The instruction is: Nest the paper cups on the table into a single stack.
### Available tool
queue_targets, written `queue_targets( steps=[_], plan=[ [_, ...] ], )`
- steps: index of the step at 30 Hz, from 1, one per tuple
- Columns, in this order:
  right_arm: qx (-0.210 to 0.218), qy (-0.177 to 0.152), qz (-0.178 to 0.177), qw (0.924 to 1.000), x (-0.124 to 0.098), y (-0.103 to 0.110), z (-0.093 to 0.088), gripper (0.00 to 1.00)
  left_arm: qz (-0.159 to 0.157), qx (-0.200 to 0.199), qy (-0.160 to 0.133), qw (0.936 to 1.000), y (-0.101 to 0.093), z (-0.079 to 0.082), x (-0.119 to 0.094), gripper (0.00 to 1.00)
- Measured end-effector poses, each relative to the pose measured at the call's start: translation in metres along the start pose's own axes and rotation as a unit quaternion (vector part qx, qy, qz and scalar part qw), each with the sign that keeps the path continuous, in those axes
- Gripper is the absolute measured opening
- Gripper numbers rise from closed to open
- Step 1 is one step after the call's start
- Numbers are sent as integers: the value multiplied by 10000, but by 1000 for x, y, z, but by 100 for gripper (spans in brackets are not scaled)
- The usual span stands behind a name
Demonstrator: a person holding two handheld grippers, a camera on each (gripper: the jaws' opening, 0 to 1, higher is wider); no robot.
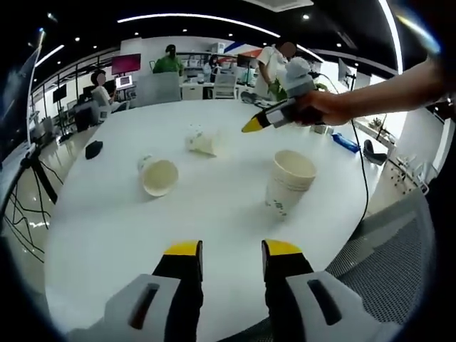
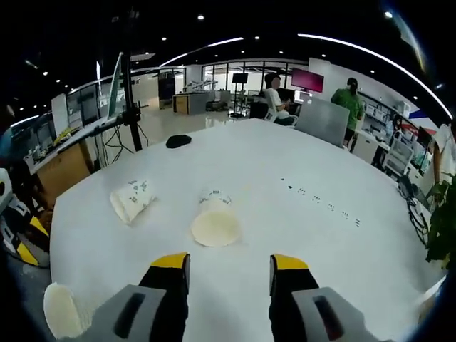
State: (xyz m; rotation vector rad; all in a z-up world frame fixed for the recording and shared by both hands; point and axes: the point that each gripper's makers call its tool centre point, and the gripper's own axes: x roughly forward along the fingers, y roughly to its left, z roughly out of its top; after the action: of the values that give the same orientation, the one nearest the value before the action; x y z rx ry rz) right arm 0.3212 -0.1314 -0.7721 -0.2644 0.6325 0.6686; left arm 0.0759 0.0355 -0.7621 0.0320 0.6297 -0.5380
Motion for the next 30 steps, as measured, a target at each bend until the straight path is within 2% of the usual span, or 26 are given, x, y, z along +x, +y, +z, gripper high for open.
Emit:
queue_targets(
  steps=[5,6,10,15,19,22,25,30],
  plan=[
    [-8,-32,-84,10000,28,-5,4,40,1,-34,36,10000,0,-1,0,31],
    [8,-30,-71,10000,39,-4,3,40,11,-33,44,10000,1,-2,1,31],
    [-26,-56,-67,10000,49,-6,10,40,56,-79,65,9999,2,-2,0,30],
    [-52,88,-41,9999,77,-13,0,37,84,-191,65,9998,6,-3,0,30],
    [-85,199,-9,9998,84,-9,-5,36,89,-218,88,9997,7,-5,1,29],
    [-218,179,44,9996,87,-5,-1,35,88,-245,113,9996,8,-6,2,29],
    [-143,135,50,9998,93,-5,2,27,88,-257,137,9995,9,-8,3,28],
    [26,19,75,10000,94,-4,6,7,78,-276,195,9994,11,-12,4,28]
  ],
)
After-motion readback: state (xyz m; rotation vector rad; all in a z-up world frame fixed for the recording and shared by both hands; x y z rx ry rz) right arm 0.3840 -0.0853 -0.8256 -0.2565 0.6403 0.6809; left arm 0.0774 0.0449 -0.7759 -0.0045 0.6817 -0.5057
